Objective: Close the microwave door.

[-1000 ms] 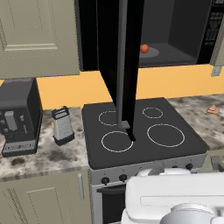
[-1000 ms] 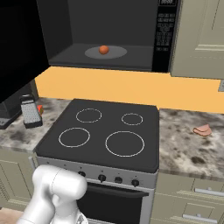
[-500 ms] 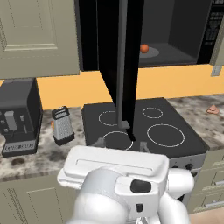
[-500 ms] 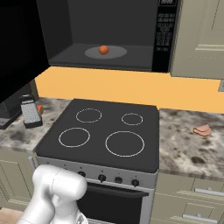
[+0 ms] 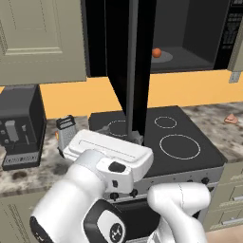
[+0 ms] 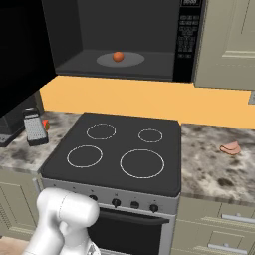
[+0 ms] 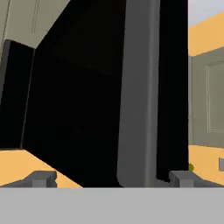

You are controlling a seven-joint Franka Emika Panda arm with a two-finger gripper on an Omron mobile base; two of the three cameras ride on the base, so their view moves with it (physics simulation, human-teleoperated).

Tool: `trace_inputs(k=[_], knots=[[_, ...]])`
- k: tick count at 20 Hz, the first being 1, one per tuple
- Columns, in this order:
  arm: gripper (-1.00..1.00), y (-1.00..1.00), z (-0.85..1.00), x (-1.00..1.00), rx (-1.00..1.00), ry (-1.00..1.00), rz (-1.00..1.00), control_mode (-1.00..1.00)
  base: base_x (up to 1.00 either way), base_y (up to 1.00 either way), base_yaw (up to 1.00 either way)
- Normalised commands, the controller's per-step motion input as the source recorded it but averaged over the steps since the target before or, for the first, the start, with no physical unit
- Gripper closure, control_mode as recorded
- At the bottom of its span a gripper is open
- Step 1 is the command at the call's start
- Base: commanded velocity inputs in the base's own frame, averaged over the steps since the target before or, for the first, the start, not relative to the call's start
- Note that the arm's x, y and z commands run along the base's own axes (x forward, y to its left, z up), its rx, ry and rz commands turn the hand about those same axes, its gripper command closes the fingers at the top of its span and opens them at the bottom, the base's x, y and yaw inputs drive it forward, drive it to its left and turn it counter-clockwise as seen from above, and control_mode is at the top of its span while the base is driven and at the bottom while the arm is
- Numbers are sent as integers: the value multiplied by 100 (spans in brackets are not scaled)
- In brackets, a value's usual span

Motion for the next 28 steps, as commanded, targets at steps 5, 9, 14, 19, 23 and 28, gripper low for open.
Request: trace_inputs(k=[5, 9, 14, 19, 23, 28], knots=[[-100, 23, 8, 39, -7, -3, -32, -100, 0, 0, 0], [-100, -13, 28, 25, -1, -2, -34, -100, 0, 0, 0], [-100, -43, 32, 7, 0, -2, -27, -100, 0, 0, 0], [-100, -93, 3, 1, 2, 0, -13, -100, 0, 0, 0], [-100, -100, 0, 35, 3, 0, -2, -100, 0, 0, 0], [-100, -100, 0, 66, 8, 0, 6, -100, 0, 0, 0]])
